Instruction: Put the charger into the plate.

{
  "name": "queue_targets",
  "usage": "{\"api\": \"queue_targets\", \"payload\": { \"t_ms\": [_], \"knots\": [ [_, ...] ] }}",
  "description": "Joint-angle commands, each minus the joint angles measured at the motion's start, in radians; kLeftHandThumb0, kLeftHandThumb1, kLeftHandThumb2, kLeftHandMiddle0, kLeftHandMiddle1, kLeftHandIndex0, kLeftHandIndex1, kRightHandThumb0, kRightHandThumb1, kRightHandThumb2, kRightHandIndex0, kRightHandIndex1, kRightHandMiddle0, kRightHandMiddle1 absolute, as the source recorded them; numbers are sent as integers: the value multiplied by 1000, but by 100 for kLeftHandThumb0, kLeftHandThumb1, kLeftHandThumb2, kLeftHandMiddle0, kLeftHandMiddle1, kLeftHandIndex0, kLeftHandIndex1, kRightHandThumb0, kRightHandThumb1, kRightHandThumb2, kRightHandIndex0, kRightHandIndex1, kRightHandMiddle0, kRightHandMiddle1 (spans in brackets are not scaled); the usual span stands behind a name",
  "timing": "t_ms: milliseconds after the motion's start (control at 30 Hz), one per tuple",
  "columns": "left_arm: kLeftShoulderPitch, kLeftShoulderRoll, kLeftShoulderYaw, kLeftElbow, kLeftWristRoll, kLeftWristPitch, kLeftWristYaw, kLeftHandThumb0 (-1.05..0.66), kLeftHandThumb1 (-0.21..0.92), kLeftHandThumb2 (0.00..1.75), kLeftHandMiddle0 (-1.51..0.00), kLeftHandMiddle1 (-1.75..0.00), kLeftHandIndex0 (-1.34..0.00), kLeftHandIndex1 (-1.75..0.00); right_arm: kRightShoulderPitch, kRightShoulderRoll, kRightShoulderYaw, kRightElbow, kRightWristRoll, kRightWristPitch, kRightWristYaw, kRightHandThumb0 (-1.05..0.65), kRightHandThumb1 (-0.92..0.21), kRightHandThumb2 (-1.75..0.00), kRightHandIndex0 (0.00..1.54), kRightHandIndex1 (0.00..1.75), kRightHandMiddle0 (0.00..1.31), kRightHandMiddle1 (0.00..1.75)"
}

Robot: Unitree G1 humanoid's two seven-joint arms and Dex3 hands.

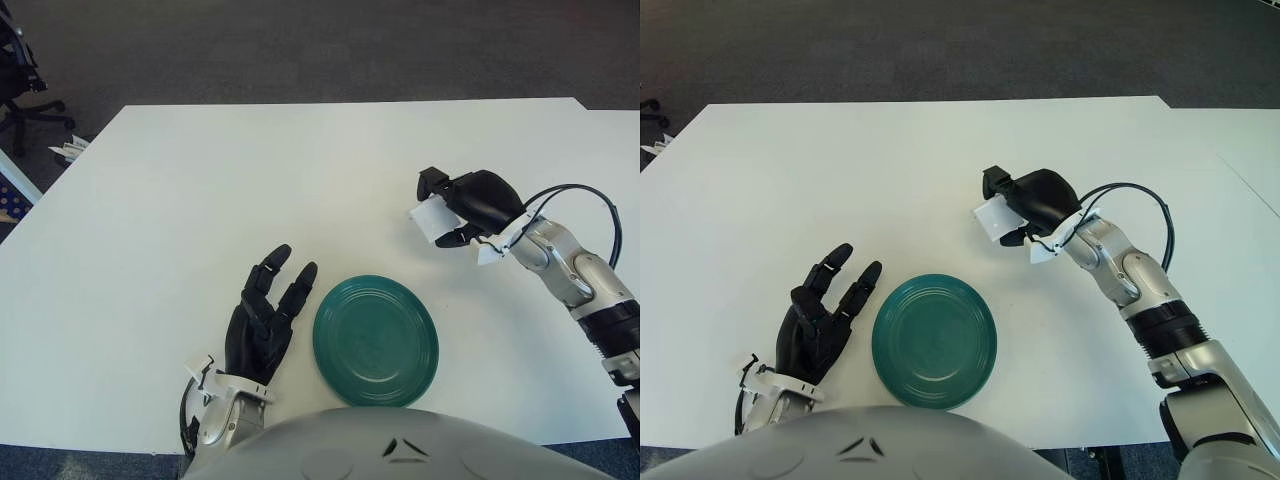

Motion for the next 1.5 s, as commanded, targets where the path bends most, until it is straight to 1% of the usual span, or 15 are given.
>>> {"api": "queue_targets", "payload": {
  "t_ms": [0,133,267,567,733,833,867,1000,1133,1200,1367,1467],
  "knots": [
    [-9,-1,5,8,-3,-3,-4,-102,92,96,-60,-2,-11,-93,28,-8,-20,-63,-2,-7,40,-42,-52,-106,91,175,46,175],
    [-10,-1,5,6,0,-1,0,-103,92,97,-60,-2,-11,-93,94,5,-30,-175,-10,-7,69,-42,-51,-107,93,175,46,175],
    [-12,-2,5,5,-1,2,1,-103,92,98,-60,-2,-11,-93,125,16,-37,-237,-3,-7,93,-43,-50,-109,93,175,47,175],
    [-18,-2,8,13,-5,1,-3,-102,92,97,-61,-2,-11,-93,141,49,-43,-313,40,-3,172,-43,-48,-111,95,175,49,175],
    [-22,-7,6,21,-8,-3,-8,-100,92,97,-61,-2,-11,-93,134,83,-33,-385,69,28,244,-43,-48,-111,99,175,49,175],
    [-22,-11,3,21,-10,-3,-8,-100,92,97,-61,-2,-11,-93,135,98,-31,-408,79,36,273,-43,-48,-111,102,175,48,175],
    [-23,-13,2,21,-11,-2,-7,-100,92,97,-61,-2,-10,-93,137,102,-29,-417,84,40,288,-43,-46,-113,103,175,50,175],
    [-26,-14,-1,20,-21,0,-13,-100,92,98,-60,-2,-9,-93,158,120,-4,-483,83,78,371,-44,-45,-114,102,175,51,175],
    [-26,-14,-4,19,-25,0,-13,-99,92,99,-60,-2,-8,-93,161,131,3,-497,84,84,408,-44,-46,-114,102,175,50,175],
    [-26,-13,-6,18,-25,-2,-13,-99,92,99,-60,-2,-8,-93,157,135,22,-488,78,67,422,-44,-46,-114,102,175,50,175],
    [-25,-13,-9,17,-15,-8,-7,-99,92,99,-60,-2,-8,-93,151,151,57,-465,46,43,435,-44,-46,-113,100,175,50,175],
    [-25,-15,-11,17,-10,-9,-3,-98,92,98,-61,-2,-8,-93,151,157,68,-458,34,31,434,-43,-47,-112,98,175,49,175]
  ]
}}
